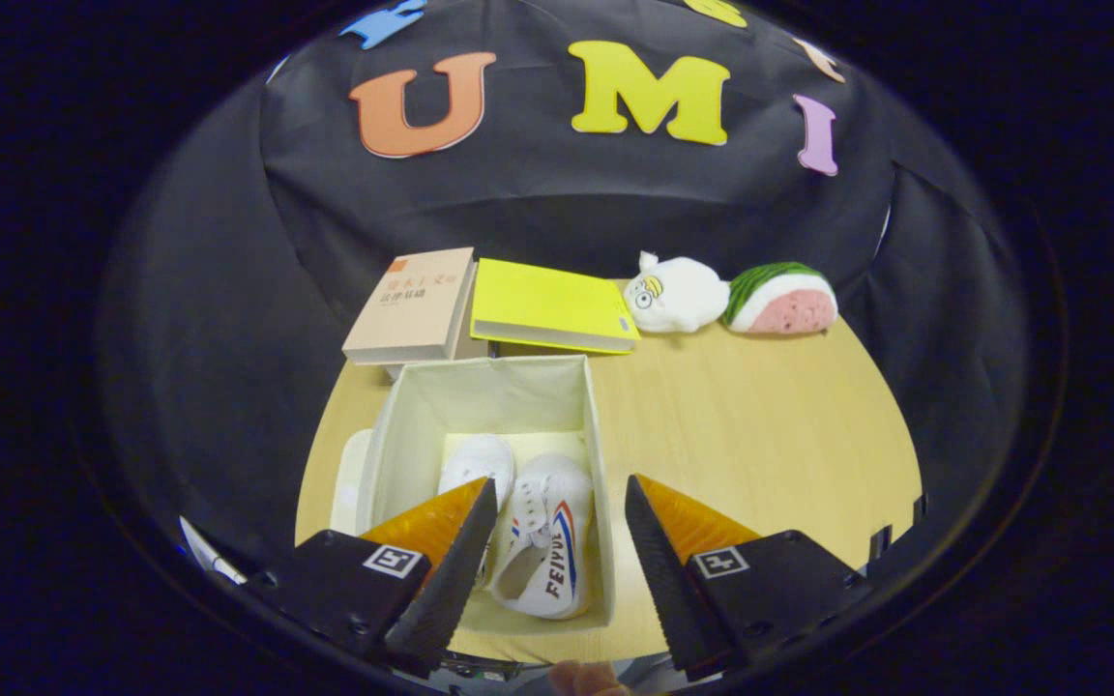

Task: Open the storage box then place both shoes into the box .Put the left shoe in first, then the right shoe, with the right side of both shoes facing outward in a uniform manner.

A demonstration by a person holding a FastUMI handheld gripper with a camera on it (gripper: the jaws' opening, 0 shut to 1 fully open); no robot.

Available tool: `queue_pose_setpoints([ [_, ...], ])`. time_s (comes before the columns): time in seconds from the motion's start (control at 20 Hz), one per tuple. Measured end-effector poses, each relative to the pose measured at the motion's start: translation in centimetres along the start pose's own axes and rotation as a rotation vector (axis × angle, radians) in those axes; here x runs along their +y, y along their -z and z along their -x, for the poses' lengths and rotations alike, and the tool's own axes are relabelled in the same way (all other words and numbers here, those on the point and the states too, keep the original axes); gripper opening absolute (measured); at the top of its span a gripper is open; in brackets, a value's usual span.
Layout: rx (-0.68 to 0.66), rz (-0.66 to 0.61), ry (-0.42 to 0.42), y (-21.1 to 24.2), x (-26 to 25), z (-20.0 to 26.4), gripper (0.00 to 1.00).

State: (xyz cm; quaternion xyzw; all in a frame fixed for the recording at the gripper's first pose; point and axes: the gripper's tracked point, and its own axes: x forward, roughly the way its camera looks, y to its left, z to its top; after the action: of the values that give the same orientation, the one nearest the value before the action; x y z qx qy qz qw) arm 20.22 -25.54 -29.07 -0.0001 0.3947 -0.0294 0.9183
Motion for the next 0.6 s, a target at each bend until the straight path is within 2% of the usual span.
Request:
queue_pose_setpoints([
  [0.4, -0.228, 0.148, 0.026, -2.5, -3.2, 6.8, 0.92],
  [0.6, -0.300, 0.136, 0.002, -3.4, -5.0, 10.3, 0.92],
])
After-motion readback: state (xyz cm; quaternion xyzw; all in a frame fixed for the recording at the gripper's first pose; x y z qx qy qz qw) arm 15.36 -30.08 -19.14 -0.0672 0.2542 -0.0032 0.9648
